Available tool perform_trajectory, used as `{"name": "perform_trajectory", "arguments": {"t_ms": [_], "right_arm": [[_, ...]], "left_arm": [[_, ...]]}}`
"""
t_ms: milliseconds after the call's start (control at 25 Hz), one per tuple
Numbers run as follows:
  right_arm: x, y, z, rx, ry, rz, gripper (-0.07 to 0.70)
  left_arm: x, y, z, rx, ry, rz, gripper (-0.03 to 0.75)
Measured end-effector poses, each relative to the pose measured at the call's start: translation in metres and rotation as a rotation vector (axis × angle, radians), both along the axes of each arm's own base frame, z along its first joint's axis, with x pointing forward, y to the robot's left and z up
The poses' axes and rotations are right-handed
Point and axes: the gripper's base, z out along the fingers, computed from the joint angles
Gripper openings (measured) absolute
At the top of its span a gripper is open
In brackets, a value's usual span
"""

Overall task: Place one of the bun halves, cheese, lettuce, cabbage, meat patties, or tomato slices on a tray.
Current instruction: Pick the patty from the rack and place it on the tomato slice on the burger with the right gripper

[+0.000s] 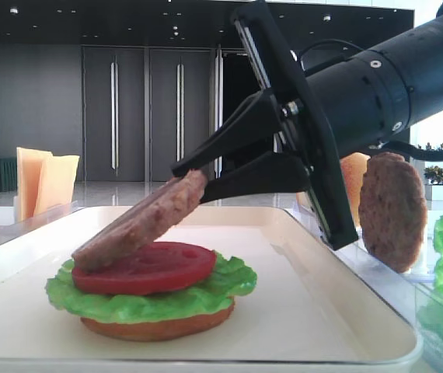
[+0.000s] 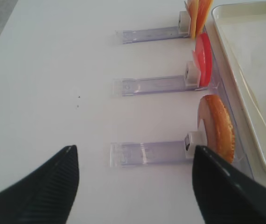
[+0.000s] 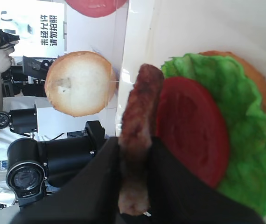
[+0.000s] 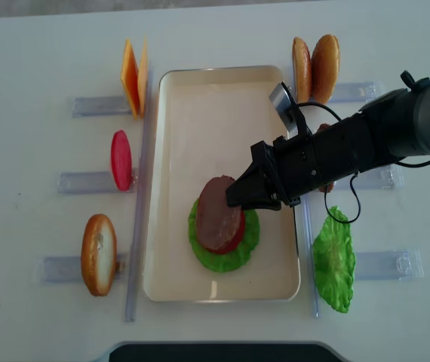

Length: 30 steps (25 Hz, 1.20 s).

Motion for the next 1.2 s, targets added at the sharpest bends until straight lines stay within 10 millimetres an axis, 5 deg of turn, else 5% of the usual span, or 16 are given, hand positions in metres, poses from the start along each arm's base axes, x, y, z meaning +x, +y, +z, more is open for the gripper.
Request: {"name": "perform_trajectory", "arguments": {"t_ms": [280,560,680,1200], "right_arm": [[0.0012,-0.0005,-0.0013,-0.016,-0.001,-0.014,0.174],[0.0018,-0.0009,-0.0022,-0.028,0.026,-0.033,0.498],[0.0016,-0.0009,-0.0023,-0.029,0.034,-0.035,0.576],[-0.0022,-0.0027,-0.0053,-0.071,0.083,-0.011,0.602]], "left_arm": [[0.0000,0.0000,0.0000,0.000,0.000,0.000,0.576],[0.0000,0.0000,0.0000,0.000,0.000,0.000,0.576],[0.0000,0.0000,0.0000,0.000,0.000,0.000,0.576],[0.0000,0.0000,0.0000,0.000,0.000,0.000,0.576]]}}
